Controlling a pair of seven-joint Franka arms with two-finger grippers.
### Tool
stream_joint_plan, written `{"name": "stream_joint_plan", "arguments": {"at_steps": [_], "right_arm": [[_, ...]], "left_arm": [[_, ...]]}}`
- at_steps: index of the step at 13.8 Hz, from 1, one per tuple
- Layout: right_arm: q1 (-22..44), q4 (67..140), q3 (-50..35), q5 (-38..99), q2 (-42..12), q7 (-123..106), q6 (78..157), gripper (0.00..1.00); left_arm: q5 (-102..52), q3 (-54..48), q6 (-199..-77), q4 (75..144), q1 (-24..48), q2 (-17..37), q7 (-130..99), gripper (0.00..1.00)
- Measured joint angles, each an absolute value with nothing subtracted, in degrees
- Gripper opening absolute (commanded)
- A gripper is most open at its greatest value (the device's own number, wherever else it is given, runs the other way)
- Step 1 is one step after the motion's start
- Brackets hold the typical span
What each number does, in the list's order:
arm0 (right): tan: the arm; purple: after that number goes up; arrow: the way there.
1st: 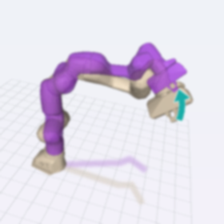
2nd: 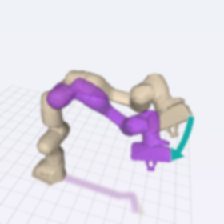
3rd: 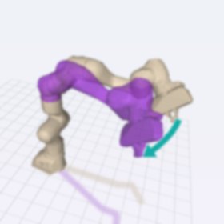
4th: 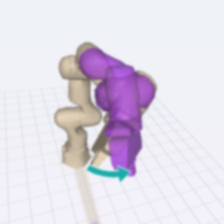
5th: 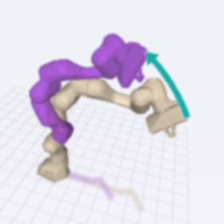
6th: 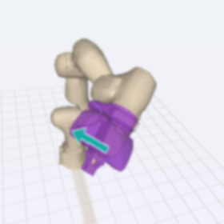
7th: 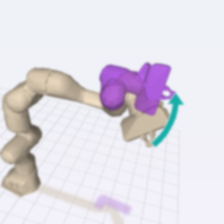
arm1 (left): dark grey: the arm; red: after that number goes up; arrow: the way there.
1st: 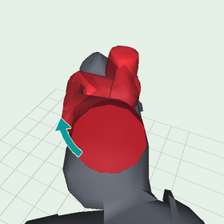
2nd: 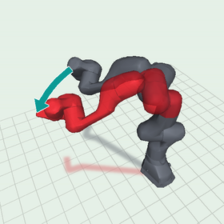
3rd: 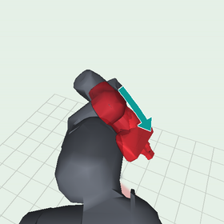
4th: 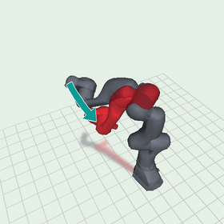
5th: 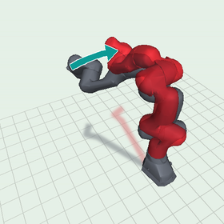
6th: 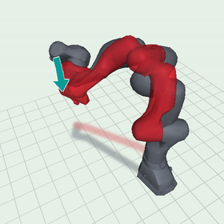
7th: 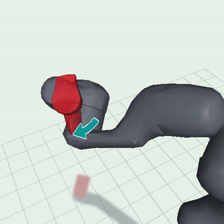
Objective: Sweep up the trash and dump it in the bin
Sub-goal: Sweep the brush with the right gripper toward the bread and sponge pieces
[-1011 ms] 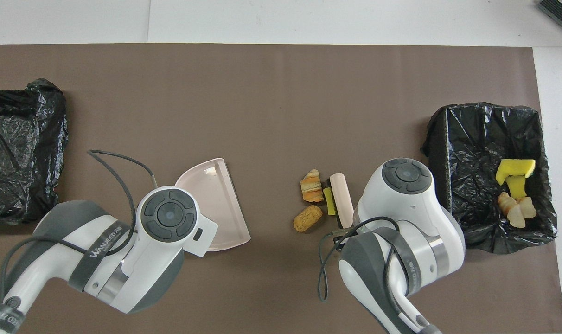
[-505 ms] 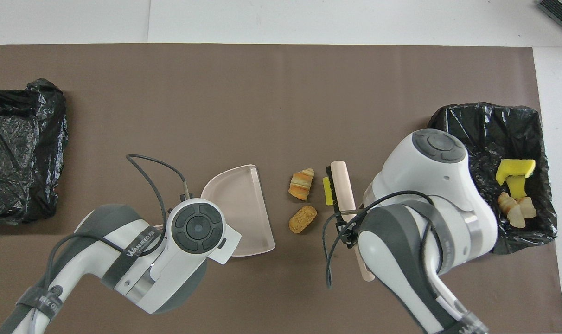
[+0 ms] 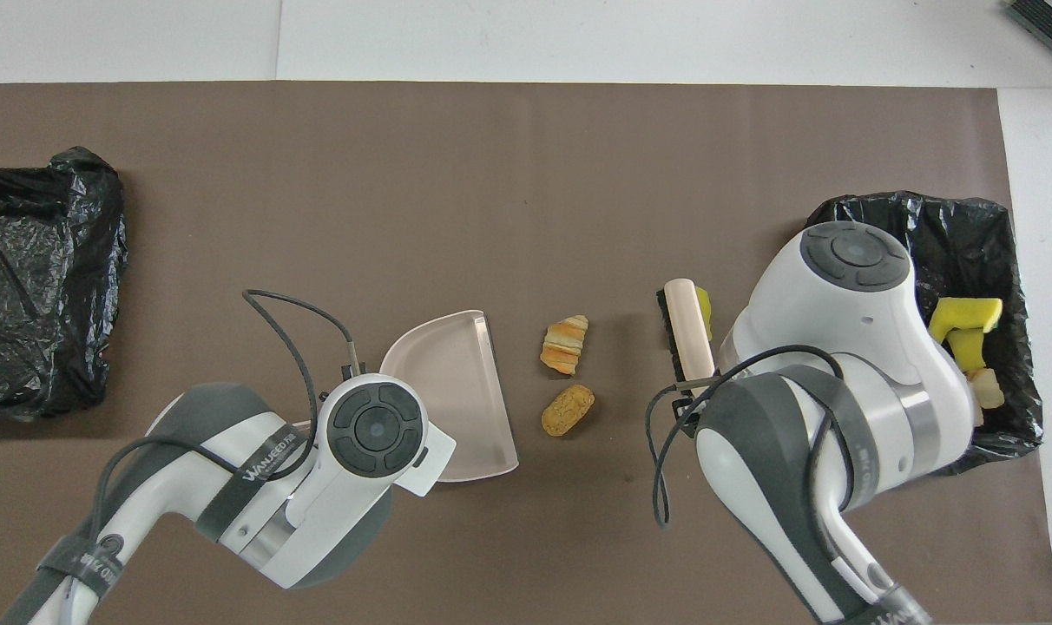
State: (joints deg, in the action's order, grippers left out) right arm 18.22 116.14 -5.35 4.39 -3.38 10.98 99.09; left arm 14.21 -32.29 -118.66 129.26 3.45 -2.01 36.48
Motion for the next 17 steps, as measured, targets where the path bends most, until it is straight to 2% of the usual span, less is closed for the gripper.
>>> {"name": "stream_joint_plan", "arguments": {"at_steps": [4, 10, 13, 17], "right_arm": [[19.37, 114.70, -5.18, -4.11, -4.11, 13.78, 98.76, 0.00], [10.07, 116.88, -4.62, -15.59, -4.92, 12.97, 101.68, 0.00], [9.77, 119.10, -5.00, -13.75, -6.77, 12.95, 103.37, 0.00], [13.32, 119.64, -5.50, -1.57, -8.01, 11.77, 103.86, 0.00]], "left_arm": [[14.21, -32.29, -118.66, 129.33, 3.45, -2.01, 36.25, 0.00], [14.21, -32.30, -118.66, 129.49, 3.46, -2.01, 36.15, 0.00], [14.19, -32.31, -118.66, 129.64, 3.46, -2.01, 36.08, 0.00], [14.18, -32.31, -118.67, 129.72, 3.46, -2.01, 36.00, 0.00]]}}
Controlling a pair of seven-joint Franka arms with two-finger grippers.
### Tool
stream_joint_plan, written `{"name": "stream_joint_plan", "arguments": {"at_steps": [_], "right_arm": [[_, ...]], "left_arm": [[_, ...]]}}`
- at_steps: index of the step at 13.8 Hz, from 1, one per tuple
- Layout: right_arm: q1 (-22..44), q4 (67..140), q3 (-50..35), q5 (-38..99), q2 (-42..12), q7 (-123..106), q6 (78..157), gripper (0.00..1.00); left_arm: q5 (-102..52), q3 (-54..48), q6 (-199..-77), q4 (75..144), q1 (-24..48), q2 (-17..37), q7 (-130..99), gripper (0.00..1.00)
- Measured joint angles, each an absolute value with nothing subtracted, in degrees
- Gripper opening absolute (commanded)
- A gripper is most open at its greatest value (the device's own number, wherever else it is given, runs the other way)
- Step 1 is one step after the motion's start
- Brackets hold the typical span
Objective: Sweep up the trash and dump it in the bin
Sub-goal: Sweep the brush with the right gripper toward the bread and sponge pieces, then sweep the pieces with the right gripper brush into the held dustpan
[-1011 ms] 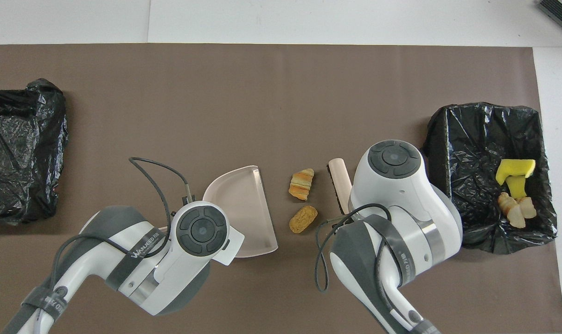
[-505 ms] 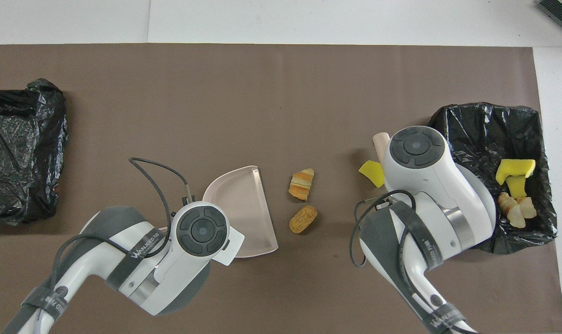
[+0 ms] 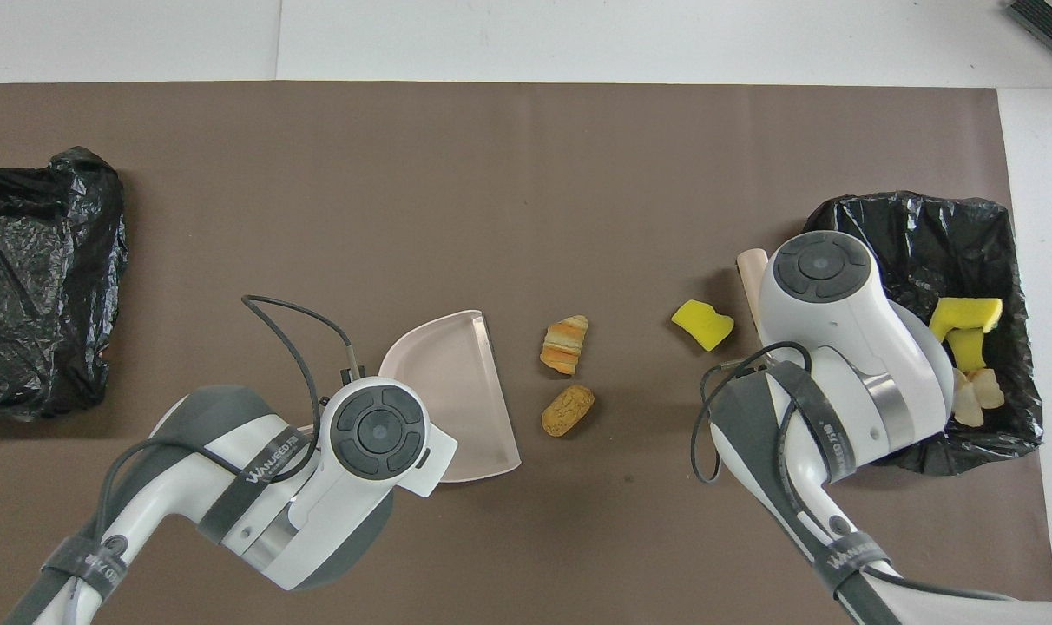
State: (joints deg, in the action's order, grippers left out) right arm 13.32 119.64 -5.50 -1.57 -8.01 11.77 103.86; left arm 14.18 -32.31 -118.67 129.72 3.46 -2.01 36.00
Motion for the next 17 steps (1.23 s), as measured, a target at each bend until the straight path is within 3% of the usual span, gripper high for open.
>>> {"name": "stream_joint_plan", "arguments": {"at_steps": [8, 12, 15, 17], "right_arm": [[25.99, 119.47, -5.80, 16.78, -7.95, 9.83, 106.87, 0.00], [26.56, 119.05, -5.71, 29.84, -6.62, 5.15, 106.21, 0.00], [26.21, 117.90, -5.30, 30.50, -3.24, 5.34, 104.51, 0.00], [24.18, 116.83, -4.66, 27.42, -1.04, 7.22, 98.98, 0.00]], "left_arm": [[14.05, -32.16, -118.66, 130.19, 3.34, -2.00, 35.94, 0.00], [13.99, -32.10, -118.62, 130.32, 3.28, -2.00, 35.94, 0.00], [13.99, -32.09, -118.64, 130.33, 3.28, -2.00, 36.04, 0.00], [13.99, -32.01, -118.82, 130.33, 3.22, -2.00, 37.75, 0.00]]}}
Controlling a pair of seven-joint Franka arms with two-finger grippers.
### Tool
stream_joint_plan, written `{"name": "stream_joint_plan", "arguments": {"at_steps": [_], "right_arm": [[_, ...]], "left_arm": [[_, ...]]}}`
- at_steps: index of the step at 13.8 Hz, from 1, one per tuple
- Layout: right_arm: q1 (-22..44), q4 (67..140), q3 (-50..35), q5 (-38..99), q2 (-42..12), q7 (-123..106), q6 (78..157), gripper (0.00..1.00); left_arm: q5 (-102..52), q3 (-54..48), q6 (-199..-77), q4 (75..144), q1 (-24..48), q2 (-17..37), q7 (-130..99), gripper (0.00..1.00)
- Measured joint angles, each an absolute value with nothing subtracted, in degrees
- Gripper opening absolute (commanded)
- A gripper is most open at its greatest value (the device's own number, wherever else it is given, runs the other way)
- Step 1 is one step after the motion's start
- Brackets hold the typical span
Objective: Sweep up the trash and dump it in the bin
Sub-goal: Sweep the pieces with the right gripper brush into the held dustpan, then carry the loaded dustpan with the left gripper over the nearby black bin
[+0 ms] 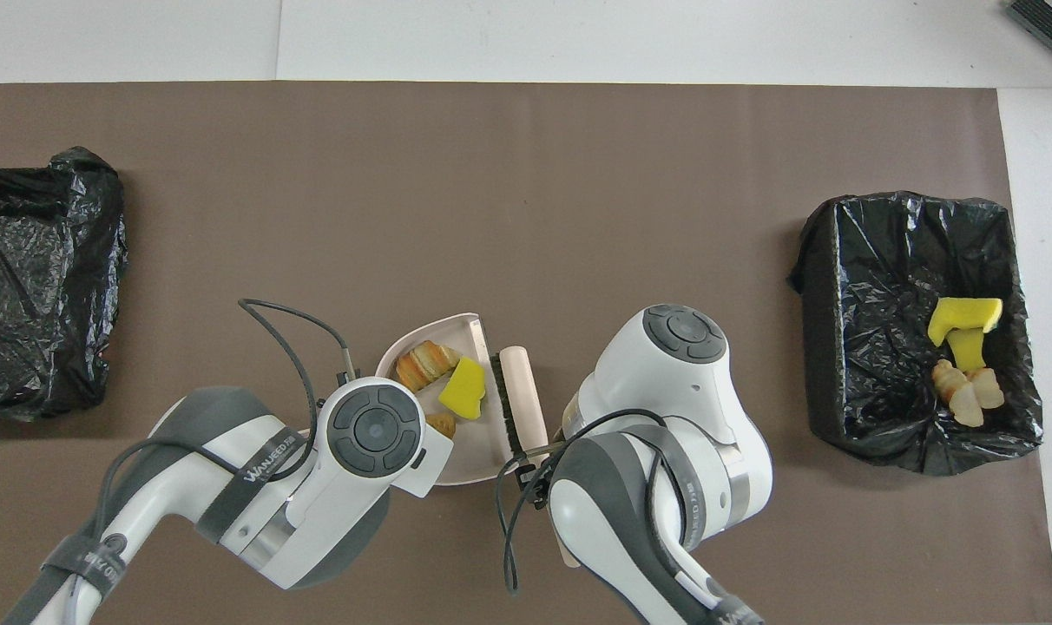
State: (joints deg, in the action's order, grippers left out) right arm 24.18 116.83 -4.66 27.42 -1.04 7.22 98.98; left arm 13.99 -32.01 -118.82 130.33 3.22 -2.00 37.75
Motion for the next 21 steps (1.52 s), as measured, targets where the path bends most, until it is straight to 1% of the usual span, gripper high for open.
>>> {"name": "stream_joint_plan", "arguments": {"at_steps": [1, 3, 5, 8, 11, 14, 17, 19, 21], "right_arm": [[23.14, 116.42, -4.47, 21.69, -0.20, 9.44, 96.75, 0.00], [22.43, 116.50, -4.43, 12.26, 0.52, 13.09, 95.54, 0.00], [21.62, 116.84, -4.49, 9.21, 0.50, 18.37, 95.57, 0.00], [21.17, 117.31, -4.71, 9.29, 0.50, 24.32, 95.58, 0.00], [25.68, 118.11, -5.42, 13.95, 0.45, 28.67, 96.86, 0.00], [30.63, 119.22, -5.77, 16.82, 0.42, 30.29, 98.01, 0.00], [32.01, 120.80, -5.80, 18.01, 0.47, 30.42, 100.86, 0.00], [33.79, 122.65, -5.75, 18.94, 0.23, 30.72, 104.77, 0.00], [35.70, 125.15, -5.78, 18.99, -0.21, 32.82, 108.65, 0.00]], "left_arm": [[13.99, -31.79, -119.05, 130.32, 3.15, -1.99, 40.25, 0.00], [13.91, -30.61, -119.50, 130.25, 2.94, -1.96, 44.72, 0.00], [12.06, -27.55, -119.57, 129.50, 2.91, -2.05, 49.36, 0.00], [7.36, -20.11, -119.52, 127.32, 3.10, -3.72, 59.84, 0.00], [4.06, -9.79, -117.95, 125.14, 3.49, -7.82, 70.87, 0.00], [0.29, 0.98, -116.78, 120.85, 3.51, -9.13, 82.86, 0.00], [-0.22, 10.55, -114.35, 115.15, 3.51, -7.87, 87.78, 0.00], [-0.17, 16.90, -111.25, 108.09, 3.49, -4.59, 89.84, 0.00], [-0.16, 22.26, -110.61, 102.14, 3.44, -1.00, 94.45, 0.00]]}}
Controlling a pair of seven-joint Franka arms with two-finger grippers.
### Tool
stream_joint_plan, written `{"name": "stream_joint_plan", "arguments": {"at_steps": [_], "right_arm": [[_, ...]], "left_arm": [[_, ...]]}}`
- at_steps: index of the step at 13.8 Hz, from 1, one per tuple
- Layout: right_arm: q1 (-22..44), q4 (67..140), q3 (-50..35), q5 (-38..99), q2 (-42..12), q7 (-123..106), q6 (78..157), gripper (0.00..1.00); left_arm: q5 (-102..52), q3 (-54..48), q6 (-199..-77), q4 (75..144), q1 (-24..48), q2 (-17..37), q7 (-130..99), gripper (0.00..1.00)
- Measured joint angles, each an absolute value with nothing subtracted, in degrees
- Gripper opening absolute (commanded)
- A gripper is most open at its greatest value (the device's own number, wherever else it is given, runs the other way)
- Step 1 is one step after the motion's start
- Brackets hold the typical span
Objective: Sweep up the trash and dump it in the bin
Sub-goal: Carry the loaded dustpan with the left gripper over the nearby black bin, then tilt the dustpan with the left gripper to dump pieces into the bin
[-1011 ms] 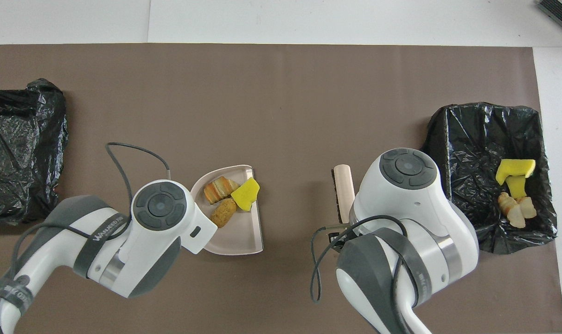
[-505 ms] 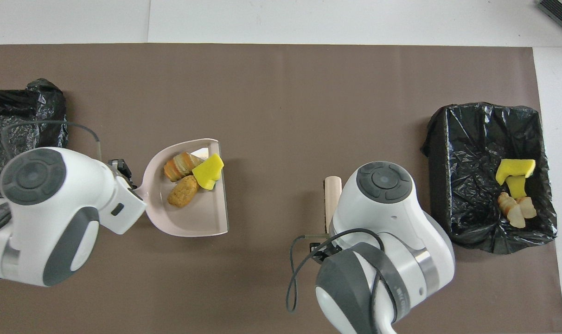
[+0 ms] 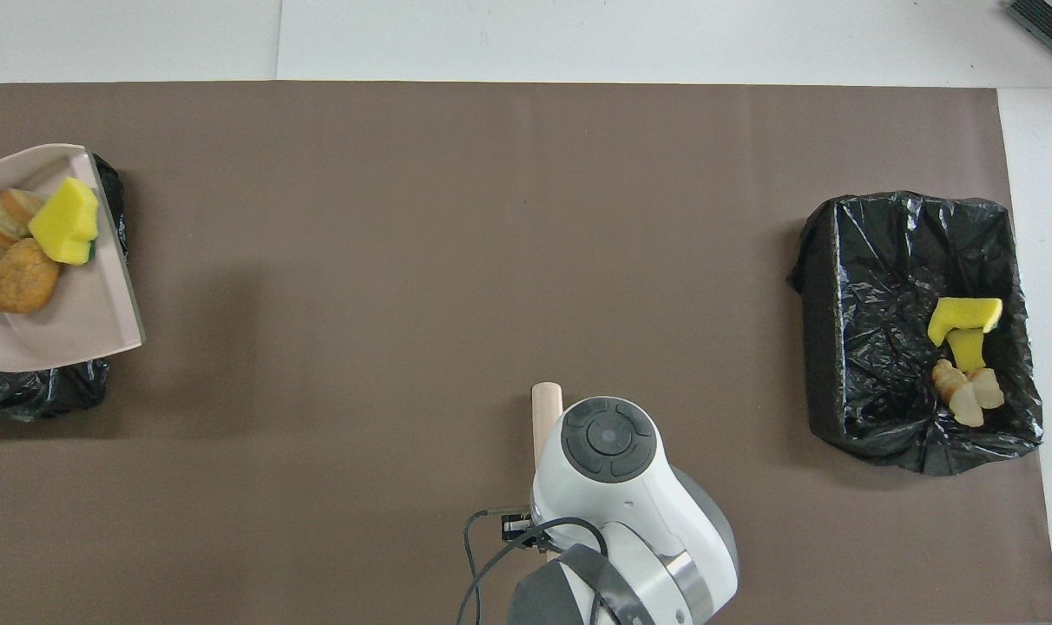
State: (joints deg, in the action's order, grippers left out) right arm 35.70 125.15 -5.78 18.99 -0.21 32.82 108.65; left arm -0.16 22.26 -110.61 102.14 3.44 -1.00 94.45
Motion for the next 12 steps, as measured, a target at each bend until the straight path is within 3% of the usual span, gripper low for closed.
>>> {"name": "stream_joint_plan", "arguments": {"at_steps": [5, 10, 12], "right_arm": [[37.88, 128.07, -5.77, 19.00, -1.31, 35.38, 113.09, 0.00], [37.96, 129.20, -5.69, 19.00, -2.10, 35.38, 115.58, 0.00], [38.57, 129.22, -5.71, 19.00, -2.90, 35.38, 117.40, 0.13]], "left_arm": [[6.07, 30.25, -112.78, 93.65, 3.41, 5.41, 98.97, 0.00], [19.30, 30.82, -118.14, 91.70, 3.43, 8.37, 99.03, 0.00], [24.31, 30.86, -120.31, 91.72, 3.42, 10.99, 98.23, 0.00]]}}
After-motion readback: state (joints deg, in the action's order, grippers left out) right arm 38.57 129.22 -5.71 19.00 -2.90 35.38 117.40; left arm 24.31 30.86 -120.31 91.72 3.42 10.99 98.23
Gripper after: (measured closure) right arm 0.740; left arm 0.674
